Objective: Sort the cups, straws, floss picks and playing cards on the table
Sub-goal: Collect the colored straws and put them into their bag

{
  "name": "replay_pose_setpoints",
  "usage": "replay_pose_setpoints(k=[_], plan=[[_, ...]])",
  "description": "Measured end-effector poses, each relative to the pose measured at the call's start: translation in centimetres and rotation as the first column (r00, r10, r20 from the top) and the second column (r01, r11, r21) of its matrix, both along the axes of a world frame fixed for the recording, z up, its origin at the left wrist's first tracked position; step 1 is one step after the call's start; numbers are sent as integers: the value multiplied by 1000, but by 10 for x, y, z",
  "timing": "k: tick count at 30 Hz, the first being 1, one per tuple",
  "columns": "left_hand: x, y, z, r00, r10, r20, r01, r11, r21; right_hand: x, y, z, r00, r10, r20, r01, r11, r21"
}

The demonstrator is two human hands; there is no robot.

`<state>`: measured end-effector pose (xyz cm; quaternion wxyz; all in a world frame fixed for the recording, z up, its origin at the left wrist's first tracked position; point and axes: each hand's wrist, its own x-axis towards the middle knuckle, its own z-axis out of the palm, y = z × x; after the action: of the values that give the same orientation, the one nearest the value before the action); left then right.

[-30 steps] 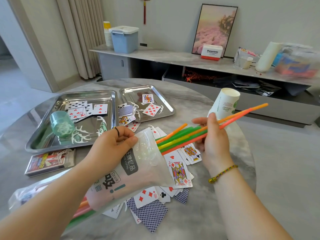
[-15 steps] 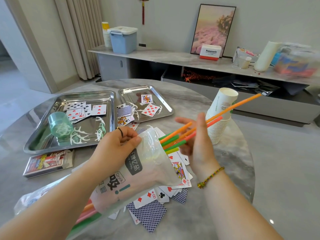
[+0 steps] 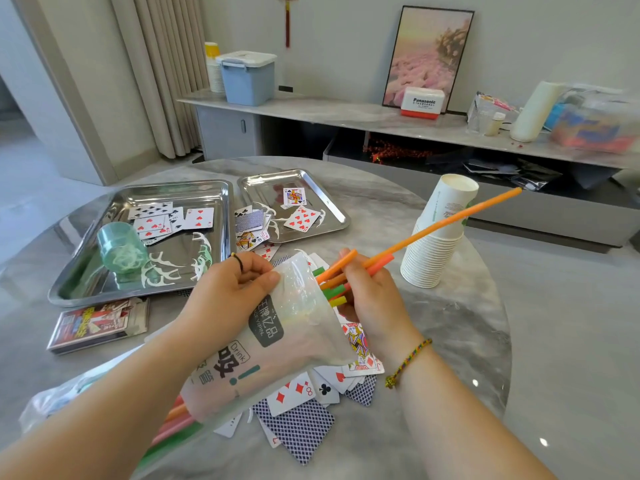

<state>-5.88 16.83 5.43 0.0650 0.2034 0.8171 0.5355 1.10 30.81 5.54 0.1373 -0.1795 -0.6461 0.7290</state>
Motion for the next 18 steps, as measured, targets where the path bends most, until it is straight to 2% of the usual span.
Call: replay_pose_setpoints(k=[5,11,13,15,17,18], plan=[[0,-2,-1,1000,-16,25,16,1000,1,-2,14,2,996,-75,-38,70,991,-113],[-3,-5,-4,1000,2,30,-1,1000,-26,-3,21,1,985,-161,-68,156,985,-78],[-5,-10,-5,999,28,30,-26,998,-60,-3,23,0,969,-228,-95,221,972,-83],[-10,-18,-7,997,66,25,-63,993,-102,-2,30,1,929,-345,-134,322,932,-168],[-15,-27,-8,993,116,12,-114,987,-112,-2,39,1,900,-420,-114,390,895,-217],[-18,-30,-6,990,142,5,-140,985,-100,-3,42,0,912,-407,-53,395,904,-163]])
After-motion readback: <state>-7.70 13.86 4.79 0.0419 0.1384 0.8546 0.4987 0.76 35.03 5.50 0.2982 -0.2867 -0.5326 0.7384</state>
